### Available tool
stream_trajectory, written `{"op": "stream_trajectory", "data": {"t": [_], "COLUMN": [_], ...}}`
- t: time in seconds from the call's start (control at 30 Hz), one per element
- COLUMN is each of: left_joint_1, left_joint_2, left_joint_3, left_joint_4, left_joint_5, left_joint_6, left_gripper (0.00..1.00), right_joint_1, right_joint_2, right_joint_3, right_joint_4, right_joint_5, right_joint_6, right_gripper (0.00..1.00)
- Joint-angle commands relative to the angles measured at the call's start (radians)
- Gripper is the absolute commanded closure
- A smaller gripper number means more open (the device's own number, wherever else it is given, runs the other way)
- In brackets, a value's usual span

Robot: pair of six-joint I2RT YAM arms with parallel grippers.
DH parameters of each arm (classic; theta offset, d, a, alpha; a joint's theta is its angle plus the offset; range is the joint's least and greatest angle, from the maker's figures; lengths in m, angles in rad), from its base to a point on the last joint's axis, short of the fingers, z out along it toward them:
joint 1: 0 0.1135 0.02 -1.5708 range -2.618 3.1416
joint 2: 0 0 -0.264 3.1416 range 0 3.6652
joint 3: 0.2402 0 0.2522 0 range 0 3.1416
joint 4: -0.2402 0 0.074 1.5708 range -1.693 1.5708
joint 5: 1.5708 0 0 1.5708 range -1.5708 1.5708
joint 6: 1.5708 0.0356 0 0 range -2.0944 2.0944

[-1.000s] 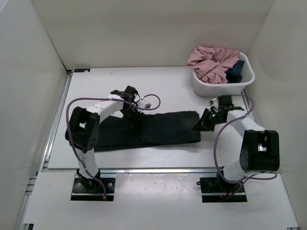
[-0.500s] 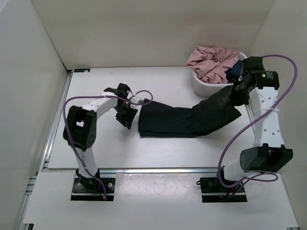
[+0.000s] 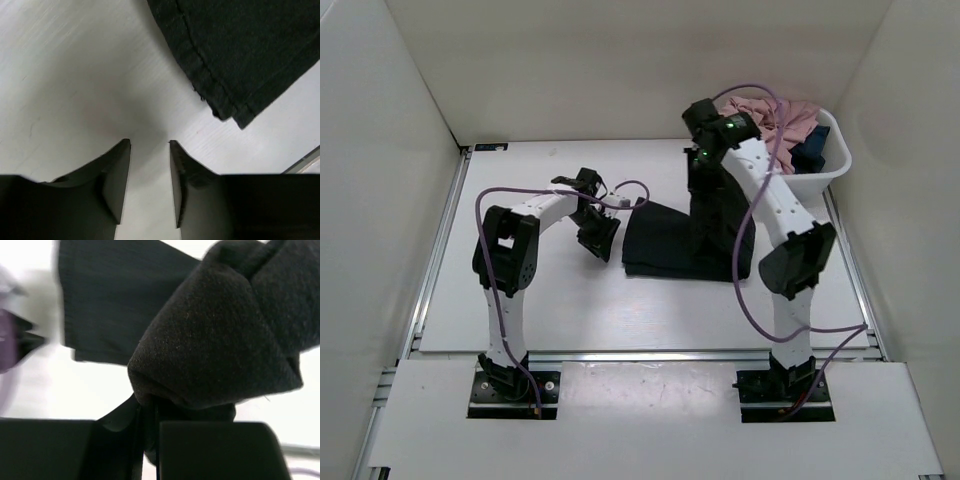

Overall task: Fold and stack the trousers
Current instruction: Fold the trousers

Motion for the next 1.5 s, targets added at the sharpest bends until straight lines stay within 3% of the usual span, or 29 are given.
{"op": "stream_trajectory", "data": {"t": [0.0, 0.07, 0.4, 0.53, 0.63, 0.77, 0.87, 1.0, 1.13, 1.17, 1.27, 1.43, 1.47], "left_joint_1": [0.003, -0.008, -0.008, -0.008, -0.008, 0.001, 0.052, 0.148, 0.193, 0.193, 0.143, 0.028, 0.011], "left_joint_2": [0.048, 0.068, 0.126, 0.135, 0.135, 0.126, 0.111, 0.039, -0.094, -0.143, -0.193, -0.138, -0.109], "left_joint_3": [0.025, 0.025, 0.044, 0.044, 0.035, 0.025, 0.035, 0.035, 0.048, 0.077, 0.152, 0.390, 0.424], "left_joint_4": [0.013, 0.013, 0.013, 0.013, 0.013, 0.013, -0.008, -0.062, -0.071, -0.071, -0.080, -0.092, -0.092], "left_joint_5": [0.054, 0.030, 0.040, 0.040, 0.040, 0.031, -0.007, -0.088, -0.229, -0.292, -0.304, -0.060, 0.026], "left_joint_6": [0.002, 0.002, -0.007, -0.007, 0.002, 0.002, 0.002, -0.007, 0.019, 0.034, 0.067, 0.058, 0.048], "left_gripper": [0.56, 0.62, 0.63, 0.68, 0.68, 0.68, 0.64, 0.61, 0.60, 0.60, 0.59, 0.55, 0.55], "right_joint_1": [0.034, 0.060, 0.139, 0.174, 0.185, 0.185, 0.195, 0.195, 0.175, 0.134, 0.023, -0.102, -0.127], "right_joint_2": [0.056, 0.067, 0.124, 0.165, 0.194, 0.244, 0.239, 0.118, -0.114, -0.155, -0.285, -0.348, -0.348], "right_joint_3": [0.149, 0.136, -0.011, 0.004, 0.030, 0.030, 0.050, -0.042, -0.269, -0.398, -0.594, -0.873, -0.906], "right_joint_4": [-0.008, 0.067, 0.332, 0.449, 0.474, 0.506, 0.553, 0.592, 0.578, 0.615, 0.688, 0.767, 0.797], "right_joint_5": [-0.033, -0.133, -0.351, -0.455, -0.496, -0.599, -0.691, -0.704, -0.485, -0.468, -0.393, -0.282, -0.301], "right_joint_6": [0.069, 0.105, 0.122, 0.122, 0.122, 0.132, 0.096, -0.015, -0.102, -0.086, 0.030, 0.146, 0.155], "right_gripper": [1.00, 1.00, 0.99, 0.96, 0.84, 0.32, 0.22, 0.18, 0.18, 0.18, 0.23, 0.74, 0.77]}}
